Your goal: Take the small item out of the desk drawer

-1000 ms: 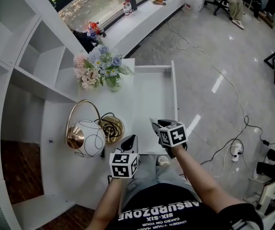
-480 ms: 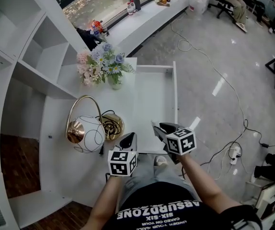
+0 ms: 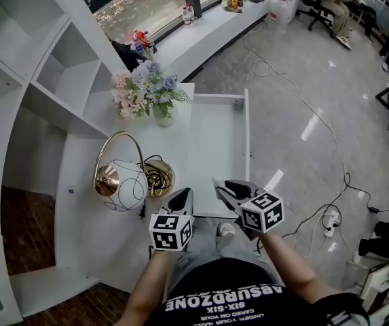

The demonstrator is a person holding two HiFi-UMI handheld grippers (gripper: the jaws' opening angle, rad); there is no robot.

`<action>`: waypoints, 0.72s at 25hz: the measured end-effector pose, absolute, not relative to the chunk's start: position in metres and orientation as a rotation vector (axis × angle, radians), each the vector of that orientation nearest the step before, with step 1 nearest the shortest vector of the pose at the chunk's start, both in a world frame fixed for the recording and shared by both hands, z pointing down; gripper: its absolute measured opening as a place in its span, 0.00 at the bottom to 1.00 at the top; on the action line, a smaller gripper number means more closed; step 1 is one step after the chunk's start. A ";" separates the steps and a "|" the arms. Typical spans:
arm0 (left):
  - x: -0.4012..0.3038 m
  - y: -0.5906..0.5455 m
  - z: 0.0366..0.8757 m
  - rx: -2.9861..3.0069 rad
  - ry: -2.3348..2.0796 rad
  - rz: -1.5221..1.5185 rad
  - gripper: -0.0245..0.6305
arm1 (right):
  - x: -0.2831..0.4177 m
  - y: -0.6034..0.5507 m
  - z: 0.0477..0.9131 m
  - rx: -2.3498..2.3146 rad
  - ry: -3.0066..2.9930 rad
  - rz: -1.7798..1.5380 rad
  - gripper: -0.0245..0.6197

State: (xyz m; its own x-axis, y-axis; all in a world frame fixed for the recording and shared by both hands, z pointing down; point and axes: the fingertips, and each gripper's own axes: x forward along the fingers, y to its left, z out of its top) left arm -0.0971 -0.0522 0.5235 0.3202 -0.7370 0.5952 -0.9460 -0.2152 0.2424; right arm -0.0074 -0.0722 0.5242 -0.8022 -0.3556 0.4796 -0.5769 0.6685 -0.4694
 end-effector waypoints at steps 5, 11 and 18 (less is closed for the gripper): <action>-0.094 -0.046 0.513 2.031 -1.497 0.447 0.04 | -0.006 -0.061 0.510 0.719 -2.575 0.854 0.21; -0.092 -0.035 0.505 2.029 -1.520 0.407 0.04 | -0.008 -0.047 0.492 0.702 -2.629 0.805 0.21; -0.088 -0.026 0.496 2.044 -1.546 0.364 0.04 | -0.005 -0.037 0.472 0.736 -2.687 0.751 0.21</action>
